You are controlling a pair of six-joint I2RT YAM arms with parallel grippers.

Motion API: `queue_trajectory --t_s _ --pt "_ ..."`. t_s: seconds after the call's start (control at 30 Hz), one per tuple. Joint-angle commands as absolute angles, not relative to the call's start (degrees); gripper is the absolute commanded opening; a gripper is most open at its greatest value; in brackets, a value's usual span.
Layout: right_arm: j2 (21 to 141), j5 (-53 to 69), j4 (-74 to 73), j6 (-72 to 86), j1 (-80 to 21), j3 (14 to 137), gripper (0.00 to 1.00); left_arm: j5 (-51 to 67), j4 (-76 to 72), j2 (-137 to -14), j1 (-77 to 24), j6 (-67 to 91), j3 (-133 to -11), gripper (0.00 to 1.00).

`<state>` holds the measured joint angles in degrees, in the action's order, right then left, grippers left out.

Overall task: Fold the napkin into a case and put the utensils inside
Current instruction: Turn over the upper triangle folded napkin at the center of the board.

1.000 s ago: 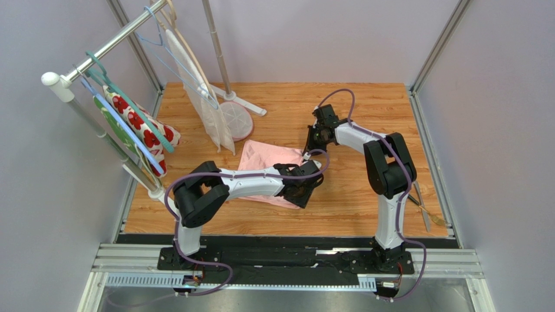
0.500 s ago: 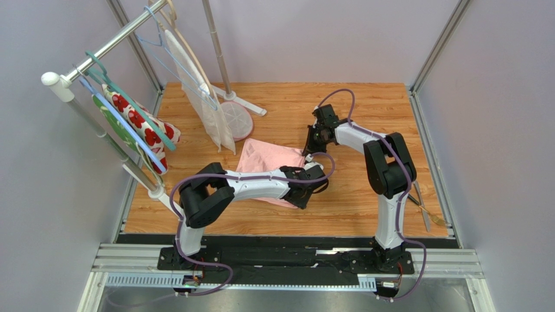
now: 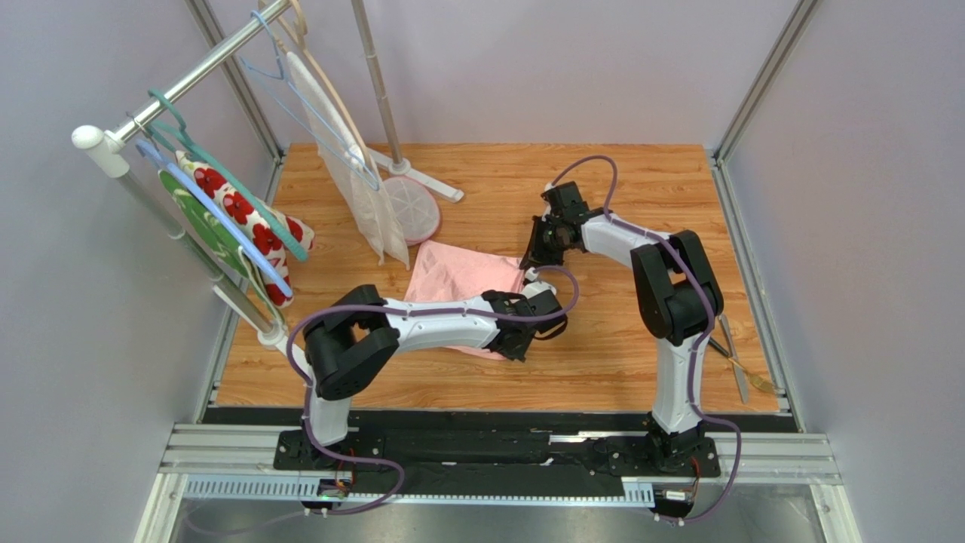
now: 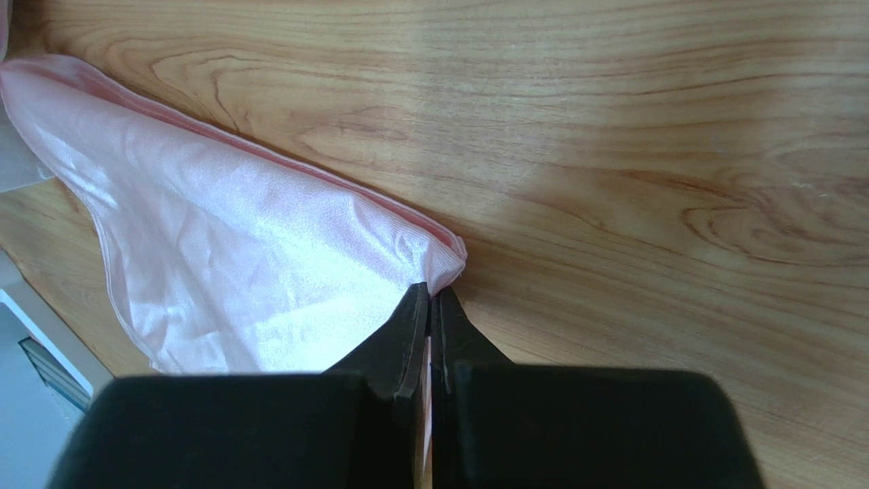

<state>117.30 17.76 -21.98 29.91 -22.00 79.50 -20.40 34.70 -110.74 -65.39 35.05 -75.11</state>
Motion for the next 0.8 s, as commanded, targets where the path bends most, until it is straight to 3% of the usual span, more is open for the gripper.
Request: queue_trajectory --t_s 0.0,0.47,0.77 --pt "112.8 19.0 -20.0 31.0 -22.4 81.0 0.0 -21.6 38.9 -101.2 -65.2 33.8 -73.3 0.0" --pt "106.3 19.5 -23.7 33.9 -23.9 84.4 0.0 -16.7 42.2 -87.6 -63.5 29.2 -70.1 0.0" --pt "106.4 18.3 -27.4 35.0 -30.5 101.6 0.0 -17.8 50.8 -67.1 -59.8 21.3 -69.4 0.0"
